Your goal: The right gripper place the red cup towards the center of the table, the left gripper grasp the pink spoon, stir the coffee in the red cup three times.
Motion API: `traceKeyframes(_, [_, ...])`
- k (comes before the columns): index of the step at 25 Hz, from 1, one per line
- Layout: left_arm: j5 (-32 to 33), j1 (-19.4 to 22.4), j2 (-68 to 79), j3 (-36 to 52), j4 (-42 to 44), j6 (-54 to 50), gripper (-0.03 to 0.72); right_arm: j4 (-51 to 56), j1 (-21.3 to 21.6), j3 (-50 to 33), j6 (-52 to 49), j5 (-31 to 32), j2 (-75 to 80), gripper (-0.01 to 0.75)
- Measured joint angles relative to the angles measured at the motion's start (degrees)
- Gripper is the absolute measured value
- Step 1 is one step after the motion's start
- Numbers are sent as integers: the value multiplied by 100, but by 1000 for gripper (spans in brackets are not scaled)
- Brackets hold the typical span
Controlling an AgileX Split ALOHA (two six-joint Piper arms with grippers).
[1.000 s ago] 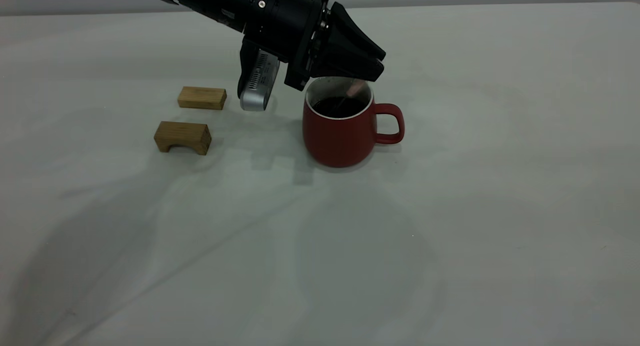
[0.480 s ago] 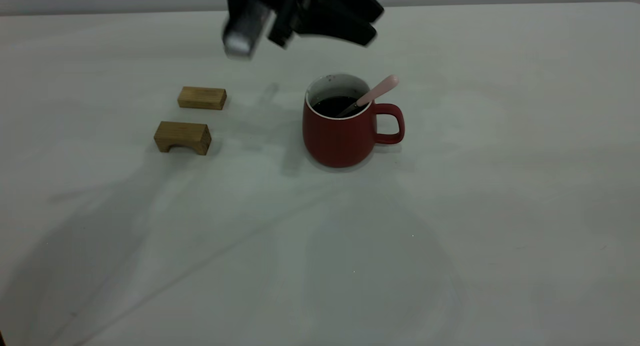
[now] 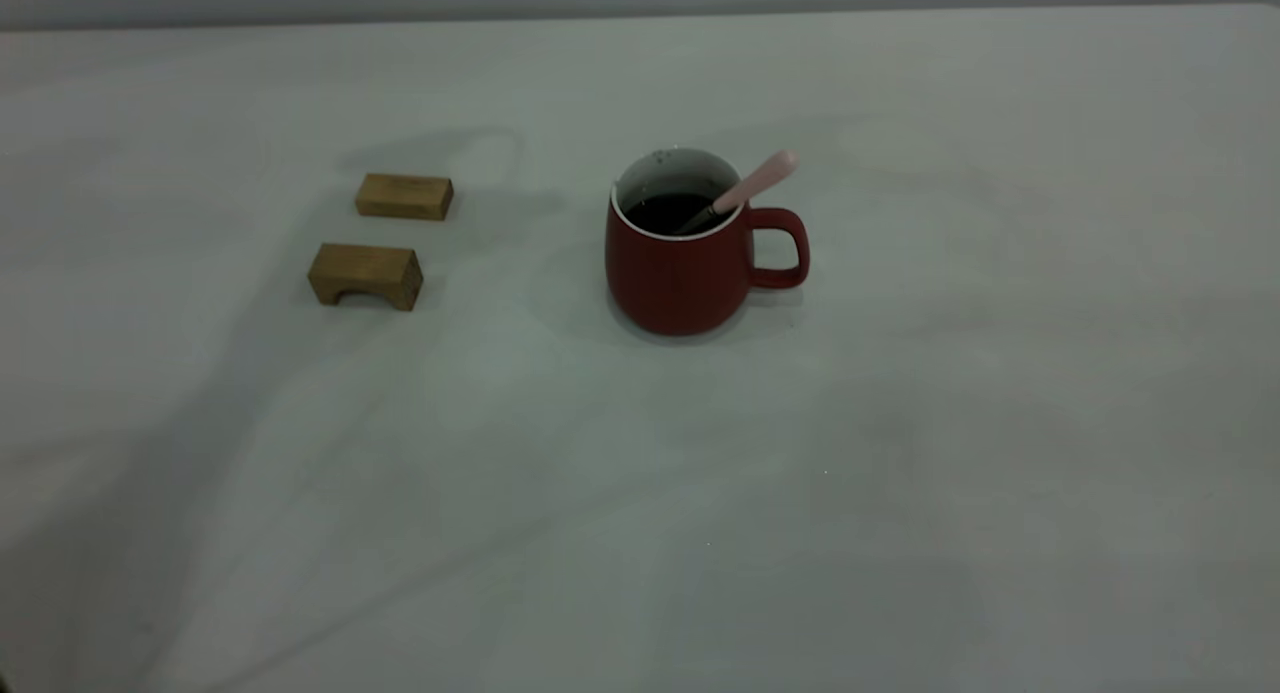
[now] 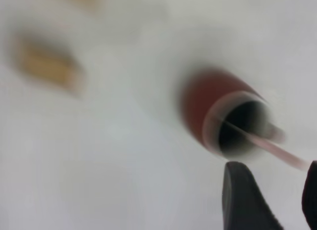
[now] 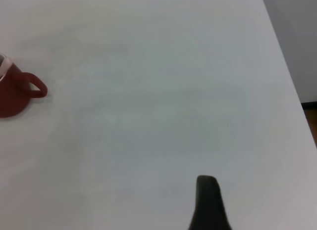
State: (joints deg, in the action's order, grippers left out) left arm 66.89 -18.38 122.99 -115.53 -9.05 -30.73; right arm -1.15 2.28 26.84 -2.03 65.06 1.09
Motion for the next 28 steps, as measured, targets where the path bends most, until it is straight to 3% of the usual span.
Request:
traceKeyframes(4, [0, 0, -447, 0, 1222, 1206, 369, 0, 0, 0, 0, 0, 0, 591])
traceKeyframes(8, [0, 0, -822, 186, 1685, 1913, 369, 0, 0, 0, 0, 0, 0, 591])
traceKeyframes(11, [0, 0, -1277, 851, 1854, 2241, 369, 0, 0, 0, 0, 0, 0, 591])
traceKeyframes(23, [0, 0, -4506, 5684, 2070, 1996, 369, 0, 0, 0, 0, 0, 0, 591])
traceKeyframes(28, [0, 25, -6258, 7249, 2180, 1991, 369, 0, 0, 0, 0, 0, 0, 591])
